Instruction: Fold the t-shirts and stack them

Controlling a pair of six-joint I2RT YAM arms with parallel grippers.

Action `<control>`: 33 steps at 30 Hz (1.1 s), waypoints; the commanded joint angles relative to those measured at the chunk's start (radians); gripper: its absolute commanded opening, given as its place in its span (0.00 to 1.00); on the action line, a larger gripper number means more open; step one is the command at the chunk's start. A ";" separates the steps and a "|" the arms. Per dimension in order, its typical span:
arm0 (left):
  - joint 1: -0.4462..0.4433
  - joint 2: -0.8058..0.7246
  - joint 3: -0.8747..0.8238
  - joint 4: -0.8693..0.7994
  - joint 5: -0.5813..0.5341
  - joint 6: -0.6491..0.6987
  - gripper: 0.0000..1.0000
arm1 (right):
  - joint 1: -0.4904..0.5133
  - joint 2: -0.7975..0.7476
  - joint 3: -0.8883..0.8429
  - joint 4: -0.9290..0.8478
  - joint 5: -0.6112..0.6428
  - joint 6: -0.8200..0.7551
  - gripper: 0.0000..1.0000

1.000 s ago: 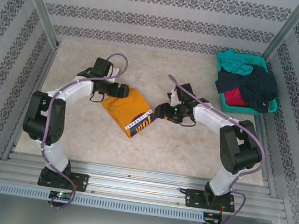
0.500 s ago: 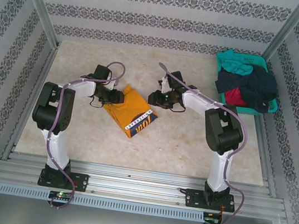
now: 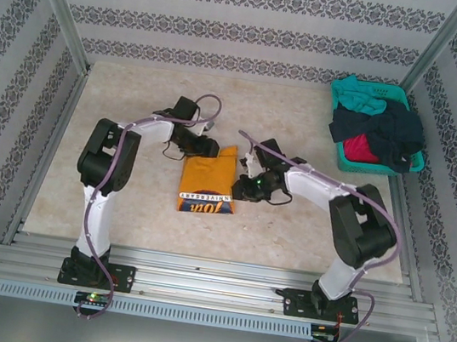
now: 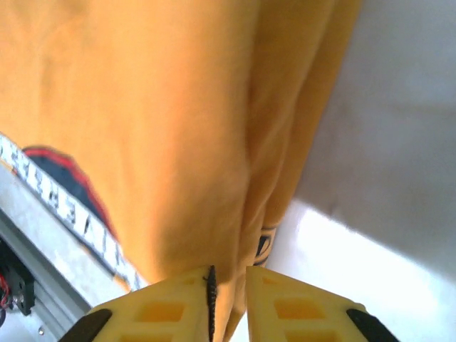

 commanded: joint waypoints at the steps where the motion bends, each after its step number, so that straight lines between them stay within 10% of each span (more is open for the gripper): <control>1: -0.019 -0.024 0.005 -0.035 0.015 0.003 0.63 | -0.005 -0.122 -0.015 -0.030 0.099 -0.043 0.30; 10: 0.068 -0.351 -0.232 0.213 -0.146 -0.199 0.90 | -0.011 -0.034 0.187 0.027 0.037 -0.537 0.67; 20: 0.194 -0.568 -0.554 0.246 -0.197 -0.333 0.89 | 0.023 0.373 0.677 -0.281 -0.080 -0.955 0.66; 33: 0.225 -0.592 -0.653 0.249 -0.168 -0.356 0.84 | 0.069 0.604 0.890 -0.463 0.001 -1.015 0.50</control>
